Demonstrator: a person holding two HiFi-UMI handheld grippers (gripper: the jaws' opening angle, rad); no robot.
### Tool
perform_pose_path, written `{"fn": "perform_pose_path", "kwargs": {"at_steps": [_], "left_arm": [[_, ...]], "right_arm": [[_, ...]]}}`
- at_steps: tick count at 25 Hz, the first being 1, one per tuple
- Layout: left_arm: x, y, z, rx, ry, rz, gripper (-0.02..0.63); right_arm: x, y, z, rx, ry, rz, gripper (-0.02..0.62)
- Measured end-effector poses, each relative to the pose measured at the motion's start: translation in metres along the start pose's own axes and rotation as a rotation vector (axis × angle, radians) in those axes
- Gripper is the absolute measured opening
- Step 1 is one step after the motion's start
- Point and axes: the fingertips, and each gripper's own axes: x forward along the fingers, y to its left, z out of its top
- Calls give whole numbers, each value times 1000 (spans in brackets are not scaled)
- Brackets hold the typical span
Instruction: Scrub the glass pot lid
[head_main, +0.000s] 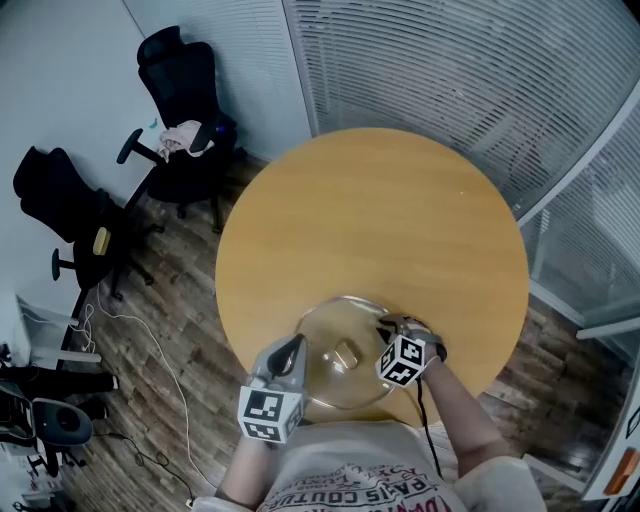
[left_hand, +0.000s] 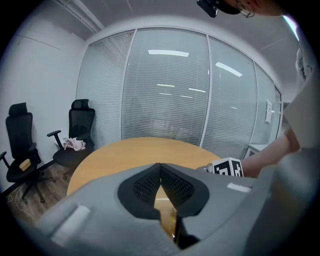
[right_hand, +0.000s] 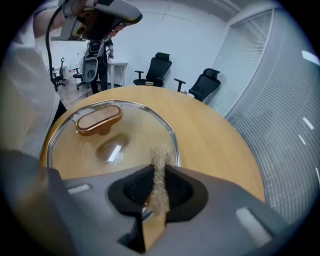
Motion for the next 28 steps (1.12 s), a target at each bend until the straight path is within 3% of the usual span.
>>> {"fn": "perform_pose_path", "kwargs": {"at_steps": [13, 28], "left_arm": [[14, -35, 18, 70, -35, -181, 8], [-7, 0, 2, 86, -1, -325, 8]], "right_arm": [[-25, 36, -22, 144, 53, -84, 63], [-48, 81, -27, 340, 180, -166, 63]]}}
